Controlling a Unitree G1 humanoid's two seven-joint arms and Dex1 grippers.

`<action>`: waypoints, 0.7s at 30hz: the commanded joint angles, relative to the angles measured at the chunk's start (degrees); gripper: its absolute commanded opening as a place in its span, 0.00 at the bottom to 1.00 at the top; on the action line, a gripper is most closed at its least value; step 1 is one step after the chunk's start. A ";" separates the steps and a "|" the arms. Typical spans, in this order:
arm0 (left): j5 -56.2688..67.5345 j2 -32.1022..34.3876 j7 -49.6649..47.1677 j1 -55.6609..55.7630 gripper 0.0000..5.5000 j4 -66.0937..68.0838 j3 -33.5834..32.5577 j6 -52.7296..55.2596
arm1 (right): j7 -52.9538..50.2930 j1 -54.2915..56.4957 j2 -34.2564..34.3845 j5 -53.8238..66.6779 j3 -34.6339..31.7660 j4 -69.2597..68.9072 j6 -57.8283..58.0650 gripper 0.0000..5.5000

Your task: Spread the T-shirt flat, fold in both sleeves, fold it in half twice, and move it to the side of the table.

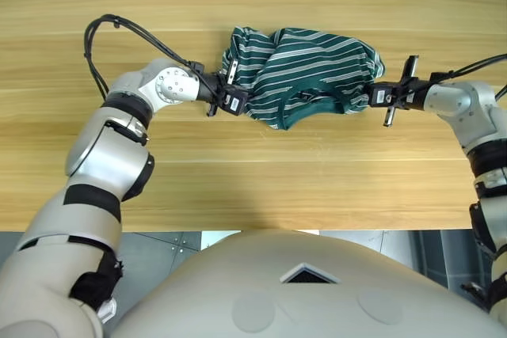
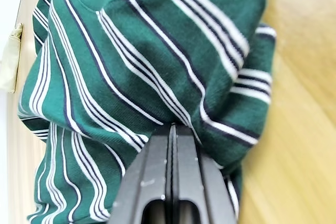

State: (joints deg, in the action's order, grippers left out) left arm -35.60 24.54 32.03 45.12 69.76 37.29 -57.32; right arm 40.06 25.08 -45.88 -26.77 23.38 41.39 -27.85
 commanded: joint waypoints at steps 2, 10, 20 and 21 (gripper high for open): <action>-5.62 5.33 -5.08 0.97 0.00 2.89 2.28 6.13 | 2.43 -3.05 -5.35 -4.08 2.37 4.87 1.26 0.01; -9.53 7.26 -17.84 1.53 0.00 7.00 3.92 14.92 | 3.28 -5.95 -12.69 0.96 -3.02 2.41 1.39 0.01; -6.43 4.41 -18.41 1.63 0.00 4.83 1.75 4.23 | 12.22 -8.74 -8.66 18.63 -10.42 -15.09 2.19 0.01; -6.03 4.32 -18.24 1.70 0.00 4.39 1.47 2.55 | 12.28 -8.72 -8.32 18.99 -10.69 -15.52 2.36 0.01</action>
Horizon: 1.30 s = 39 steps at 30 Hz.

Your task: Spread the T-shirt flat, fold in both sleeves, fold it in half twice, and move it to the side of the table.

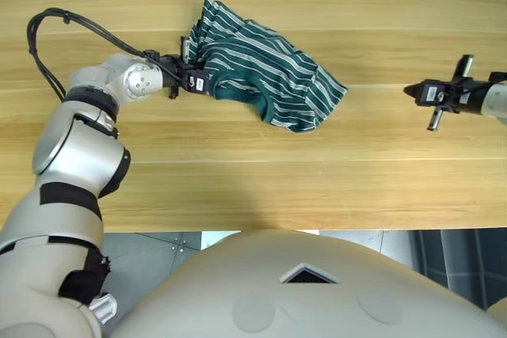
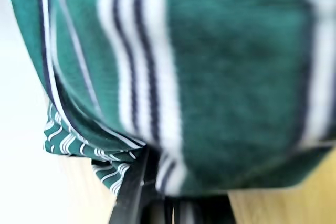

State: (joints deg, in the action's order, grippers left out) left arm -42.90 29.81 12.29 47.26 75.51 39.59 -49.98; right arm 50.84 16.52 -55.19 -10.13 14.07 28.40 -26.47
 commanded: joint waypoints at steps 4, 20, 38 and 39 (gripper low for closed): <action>0.69 1.40 0.08 0.56 0.00 -4.76 -1.20 -9.86 | 0.93 -0.53 4.60 4.44 -1.60 -5.01 0.69 0.01; -0.04 4.89 3.43 -4.85 0.00 -11.04 -1.68 -14.06 | -5.19 3.30 19.42 -5.52 6.93 5.63 -1.75 0.01; -6.22 -0.51 -3.70 0.06 0.00 -4.13 1.21 -6.02 | -2.80 -0.80 15.10 -5.74 7.79 6.19 -1.87 0.01; -6.57 -0.52 -3.77 -0.44 0.00 -3.88 1.66 -5.99 | -2.89 -0.87 14.87 -5.67 7.58 6.18 -1.79 0.01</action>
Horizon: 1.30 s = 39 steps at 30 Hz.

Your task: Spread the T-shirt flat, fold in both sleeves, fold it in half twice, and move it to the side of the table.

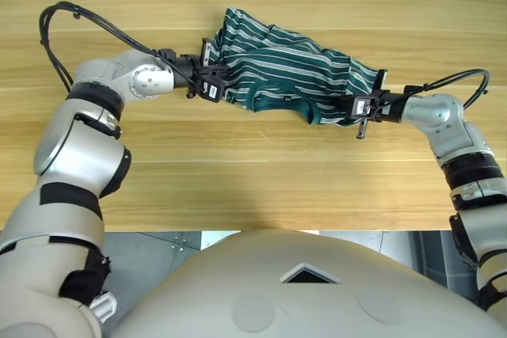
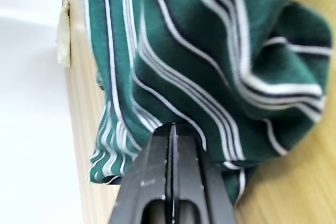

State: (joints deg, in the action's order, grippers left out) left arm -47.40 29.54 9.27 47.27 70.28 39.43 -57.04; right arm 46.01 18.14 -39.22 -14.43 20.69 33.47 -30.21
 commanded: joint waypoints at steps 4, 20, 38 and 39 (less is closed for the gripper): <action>-2.98 -0.33 -1.29 -1.55 0.00 2.02 3.01 1.03 | 1.80 -2.65 -1.43 -1.03 0.50 0.69 2.26 0.01; -0.52 4.24 -2.18 -4.83 0.00 1.54 2.71 -1.48 | -4.37 1.66 -5.49 -2.98 -2.13 12.25 0.26 0.01; 7.81 4.99 -1.87 -1.49 0.00 -1.42 -5.38 -6.29 | 5.18 -4.37 -2.27 16.92 -10.89 -10.08 1.60 0.01; 9.29 5.41 -0.72 -1.45 0.00 -1.69 -6.46 -7.17 | 4.97 -4.60 -2.19 17.13 -11.55 -10.59 1.86 0.01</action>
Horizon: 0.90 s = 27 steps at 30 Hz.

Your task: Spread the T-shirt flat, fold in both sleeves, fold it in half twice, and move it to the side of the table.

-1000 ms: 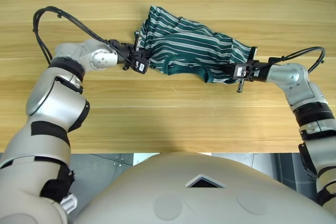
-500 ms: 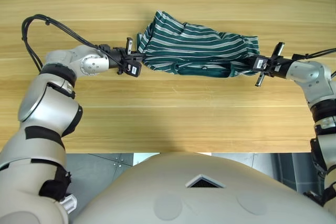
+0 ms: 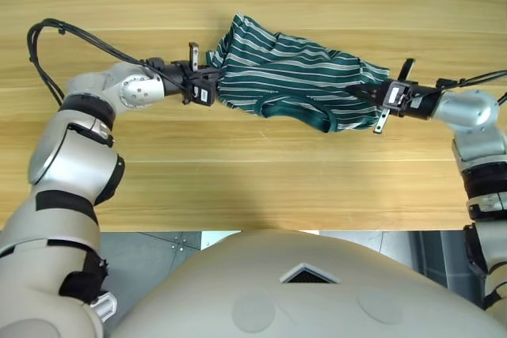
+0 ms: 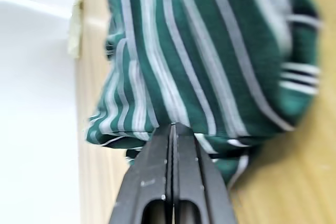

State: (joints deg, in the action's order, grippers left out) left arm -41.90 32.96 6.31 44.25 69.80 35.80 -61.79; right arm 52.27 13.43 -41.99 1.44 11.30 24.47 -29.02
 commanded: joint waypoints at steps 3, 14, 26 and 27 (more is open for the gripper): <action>18.96 2.03 19.78 -1.57 0.09 -1.35 -6.57 -7.43 | 0.86 -3.63 -1.46 2.46 -3.08 -6.29 1.88 0.11; 52.22 5.25 67.13 -20.28 0.43 -25.66 -6.92 15.18 | 8.53 -13.67 -6.77 0.61 -1.02 -11.19 4.80 0.44; 34.28 -2.09 50.21 -15.95 0.75 -16.92 -10.11 8.36 | 3.99 -11.02 -4.79 -6.31 -0.04 -6.36 5.30 0.44; 33.22 -2.46 49.23 -15.65 0.78 -16.08 -10.00 7.82 | 3.46 -10.55 -4.67 -7.12 0.22 -5.62 5.41 0.44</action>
State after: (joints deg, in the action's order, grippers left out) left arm -6.21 30.88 56.88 27.38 52.00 25.94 -53.10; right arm 56.55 1.67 -47.02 -3.61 10.81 17.43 -24.15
